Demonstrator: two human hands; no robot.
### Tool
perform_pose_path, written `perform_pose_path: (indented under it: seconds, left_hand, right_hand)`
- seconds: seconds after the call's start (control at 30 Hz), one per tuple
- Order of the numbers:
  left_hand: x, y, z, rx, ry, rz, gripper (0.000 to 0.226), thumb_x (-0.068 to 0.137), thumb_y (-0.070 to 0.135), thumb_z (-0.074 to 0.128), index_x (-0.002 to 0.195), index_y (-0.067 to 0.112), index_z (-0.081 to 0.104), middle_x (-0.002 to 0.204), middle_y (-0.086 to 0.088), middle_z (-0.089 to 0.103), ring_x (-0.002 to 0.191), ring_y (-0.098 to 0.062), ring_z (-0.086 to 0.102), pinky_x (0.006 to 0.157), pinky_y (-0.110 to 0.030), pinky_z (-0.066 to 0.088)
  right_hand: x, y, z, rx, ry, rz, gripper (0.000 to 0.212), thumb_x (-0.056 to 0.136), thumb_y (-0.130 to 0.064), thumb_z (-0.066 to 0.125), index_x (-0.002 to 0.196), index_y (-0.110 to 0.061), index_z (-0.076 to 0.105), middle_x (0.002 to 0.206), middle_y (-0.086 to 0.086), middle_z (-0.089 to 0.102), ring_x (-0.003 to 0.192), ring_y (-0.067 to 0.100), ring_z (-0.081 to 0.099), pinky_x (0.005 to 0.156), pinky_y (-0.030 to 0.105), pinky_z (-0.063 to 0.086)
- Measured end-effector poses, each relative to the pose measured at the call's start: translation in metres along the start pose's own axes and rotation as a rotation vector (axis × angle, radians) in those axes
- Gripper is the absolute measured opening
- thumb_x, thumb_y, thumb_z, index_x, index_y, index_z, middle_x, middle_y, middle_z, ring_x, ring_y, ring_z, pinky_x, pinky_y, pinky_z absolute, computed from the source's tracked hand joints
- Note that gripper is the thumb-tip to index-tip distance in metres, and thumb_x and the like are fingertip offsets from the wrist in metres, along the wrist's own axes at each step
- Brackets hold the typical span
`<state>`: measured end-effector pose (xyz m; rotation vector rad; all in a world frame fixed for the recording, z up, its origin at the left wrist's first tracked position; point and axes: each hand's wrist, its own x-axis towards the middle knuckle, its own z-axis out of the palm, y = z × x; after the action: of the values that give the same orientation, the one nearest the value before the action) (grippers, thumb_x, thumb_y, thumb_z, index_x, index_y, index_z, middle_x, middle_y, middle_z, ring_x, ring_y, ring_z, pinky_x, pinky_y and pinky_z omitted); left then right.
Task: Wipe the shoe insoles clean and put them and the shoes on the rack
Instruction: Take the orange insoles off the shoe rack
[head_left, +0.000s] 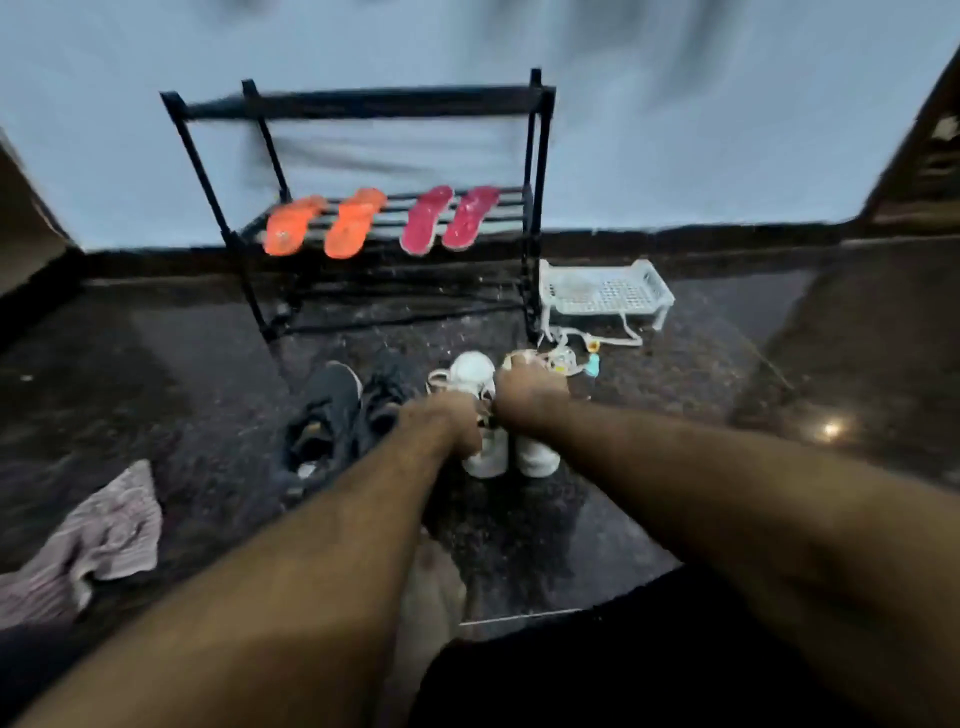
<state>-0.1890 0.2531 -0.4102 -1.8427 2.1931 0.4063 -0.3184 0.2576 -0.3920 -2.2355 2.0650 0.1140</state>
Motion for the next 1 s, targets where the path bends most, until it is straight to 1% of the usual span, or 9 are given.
perform_pose_path:
  seconds: [0.07,0.17,0.27,0.37,0.63,0.7,0.83,0.9,1.0]
  left_hand:
    - [0.06,-0.029,0.04,-0.041,0.023,0.015,0.06,0.064,0.056,0.062,0.118,0.029,0.061,0.127,-0.002,0.067,0.115,-0.025,0.064,0.096,-0.045,0.054]
    - [0.024,-0.014,0.02,0.001,0.042,-0.003,0.065,0.062,0.053,0.063,0.122,0.029,0.062,0.128,-0.002,0.067,0.113,-0.024,0.066,0.094,-0.043,0.056]
    - [-0.063,0.013,-0.025,0.028,0.15,-0.005,0.053,0.077,0.047,0.06,0.125,0.024,0.06,0.133,-0.004,0.062,0.123,-0.027,0.059,0.099,-0.045,0.051]
    - [-0.083,0.02,-0.034,0.023,0.168,-0.047,0.044,0.09,0.042,0.057,0.128,0.02,0.056,0.139,-0.006,0.057,0.13,-0.028,0.052,0.102,-0.044,0.047]
    - [-0.029,0.051,0.004,0.149,0.135,-0.011,0.057,0.097,0.04,0.049,0.147,0.016,0.038,0.156,-0.008,0.036,0.145,-0.027,0.031,0.113,-0.05,0.035]
    - [-0.007,0.065,0.015,0.171,0.173,0.029,0.057,0.098,0.041,0.045,0.148,0.014,0.036,0.155,-0.011,0.036,0.144,-0.029,0.033,0.112,-0.049,0.036]
    - [0.054,0.08,0.031,0.189,0.339,0.11,0.041,0.1,0.04,0.037,0.13,0.015,0.05,0.136,-0.014,0.056,0.127,-0.031,0.051,0.104,-0.045,0.039]
    - [0.081,0.073,0.038,0.1,0.424,0.143,0.033,0.098,0.039,0.035,0.111,0.015,0.053,0.112,-0.014,0.065,0.107,-0.034,0.059,0.09,-0.043,0.042]
    - [0.105,0.057,0.048,-0.083,0.535,0.157,0.026,0.096,0.039,0.038,0.092,0.017,0.051,0.085,-0.013,0.064,0.083,-0.036,0.056,0.07,-0.043,0.036]
  right_hand:
    - [-0.02,0.002,-0.009,-0.034,0.055,-0.067,0.041,0.094,-0.03,0.051,0.133,-0.018,0.053,0.134,0.01,0.046,0.127,0.031,0.047,0.097,0.045,0.044]
    - [-0.04,0.017,-0.023,-0.02,0.062,-0.067,0.048,0.096,-0.037,0.053,0.139,-0.018,0.047,0.142,0.009,0.042,0.132,0.031,0.044,0.1,0.046,0.043]
    - [-0.045,0.022,-0.032,0.066,0.03,-0.018,0.057,0.095,-0.047,0.053,0.141,-0.015,0.046,0.148,0.012,0.038,0.133,0.034,0.044,0.104,0.047,0.042]
    - [-0.052,0.027,-0.025,0.133,0.069,-0.036,0.057,0.095,-0.048,0.053,0.14,-0.014,0.046,0.146,0.012,0.038,0.132,0.034,0.045,0.103,0.047,0.042]
    - [-0.046,0.083,0.058,0.191,0.301,-0.157,0.055,0.095,-0.043,0.05,0.143,-0.017,0.043,0.144,0.01,0.042,0.123,0.031,0.046,0.096,0.044,0.047]
    - [-0.036,0.09,0.074,0.238,0.314,-0.132,0.057,0.093,-0.045,0.051,0.144,-0.02,0.043,0.143,0.008,0.045,0.121,0.03,0.049,0.092,0.043,0.049]
    - [0.006,0.099,0.087,0.4,0.361,-0.064,0.052,0.095,-0.044,0.051,0.14,-0.019,0.047,0.143,0.009,0.045,0.124,0.03,0.045,0.095,0.045,0.044]
    - [0.029,0.094,0.087,0.46,0.383,-0.036,0.045,0.097,-0.038,0.049,0.138,-0.019,0.049,0.138,0.008,0.047,0.122,0.03,0.045,0.095,0.045,0.042]
    - [0.06,0.08,0.089,0.501,0.319,-0.005,0.039,0.097,-0.029,0.044,0.135,-0.019,0.051,0.131,0.008,0.051,0.117,0.03,0.048,0.094,0.044,0.041]
